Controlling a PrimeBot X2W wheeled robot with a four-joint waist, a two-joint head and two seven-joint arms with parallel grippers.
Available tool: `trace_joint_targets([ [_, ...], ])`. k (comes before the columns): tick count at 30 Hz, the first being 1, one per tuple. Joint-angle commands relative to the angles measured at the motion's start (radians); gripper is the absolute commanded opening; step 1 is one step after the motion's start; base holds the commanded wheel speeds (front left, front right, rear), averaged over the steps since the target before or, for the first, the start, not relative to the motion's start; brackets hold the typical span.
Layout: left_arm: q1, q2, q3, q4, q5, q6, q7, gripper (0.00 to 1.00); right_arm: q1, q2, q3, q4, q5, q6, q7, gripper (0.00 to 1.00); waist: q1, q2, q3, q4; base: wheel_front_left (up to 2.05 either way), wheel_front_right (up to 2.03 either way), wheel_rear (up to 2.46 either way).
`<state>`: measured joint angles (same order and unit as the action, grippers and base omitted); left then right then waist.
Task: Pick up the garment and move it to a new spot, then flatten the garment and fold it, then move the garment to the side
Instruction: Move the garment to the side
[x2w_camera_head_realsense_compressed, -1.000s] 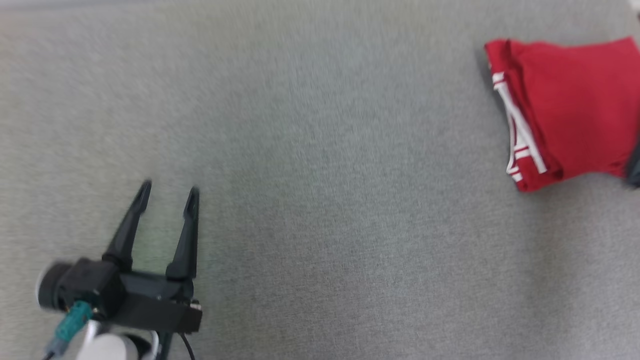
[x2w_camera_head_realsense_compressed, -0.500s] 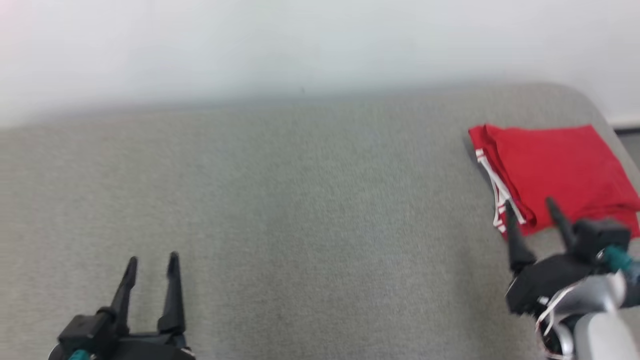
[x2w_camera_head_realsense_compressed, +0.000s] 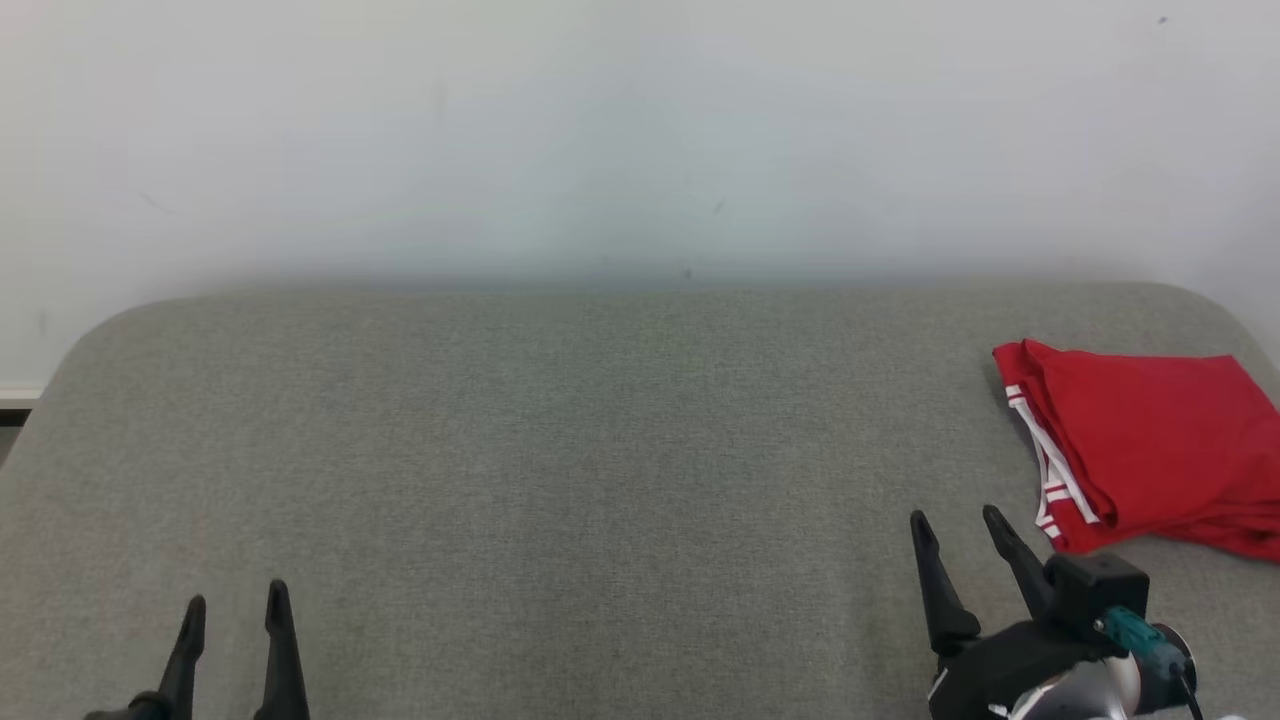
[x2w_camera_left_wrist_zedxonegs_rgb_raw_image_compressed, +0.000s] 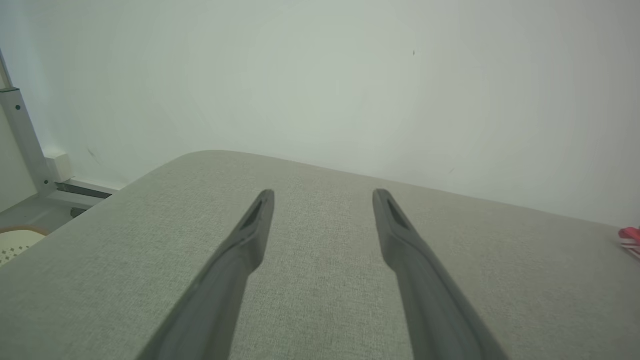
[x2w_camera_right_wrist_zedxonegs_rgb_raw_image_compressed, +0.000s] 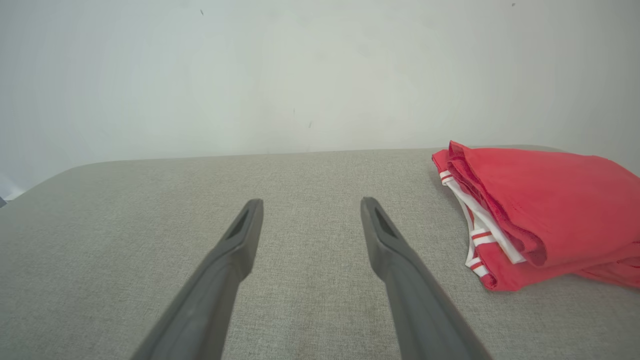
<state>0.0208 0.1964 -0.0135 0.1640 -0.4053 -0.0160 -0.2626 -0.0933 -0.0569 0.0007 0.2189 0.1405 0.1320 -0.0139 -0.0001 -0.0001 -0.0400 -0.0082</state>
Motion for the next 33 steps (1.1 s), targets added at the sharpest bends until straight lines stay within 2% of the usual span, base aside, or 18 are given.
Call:
trace_joint_targets([
  [1, 0.023, -0.006, 0.008, 0.01, 0.02, -0.015, -0.003, 1.0, 0.024, 0.0, -0.002, 0.009, -0.012, -0.002, -0.019, 1.0, 0.0001, 0.0001, -0.011, 0.02, 0.0, 0.0, 0.0],
  [15, 0.038, -0.049, 0.037, 0.057, 0.075, -0.071, -0.003, 1.0, 0.08, 0.007, 0.013, 0.036, -0.011, -0.002, -0.047, 1.0, 0.0001, 0.0001, -0.005, 0.027, 0.0, 0.0, 0.0],
  [33, 0.009, -0.074, 0.06, 0.08, 0.082, -0.107, -0.003, 1.0, 0.061, 0.007, 0.004, 0.037, -0.009, -0.002, -0.048, 1.0, 0.0001, 0.0001, 0.005, 0.01, 0.0, 0.0, 0.0],
])
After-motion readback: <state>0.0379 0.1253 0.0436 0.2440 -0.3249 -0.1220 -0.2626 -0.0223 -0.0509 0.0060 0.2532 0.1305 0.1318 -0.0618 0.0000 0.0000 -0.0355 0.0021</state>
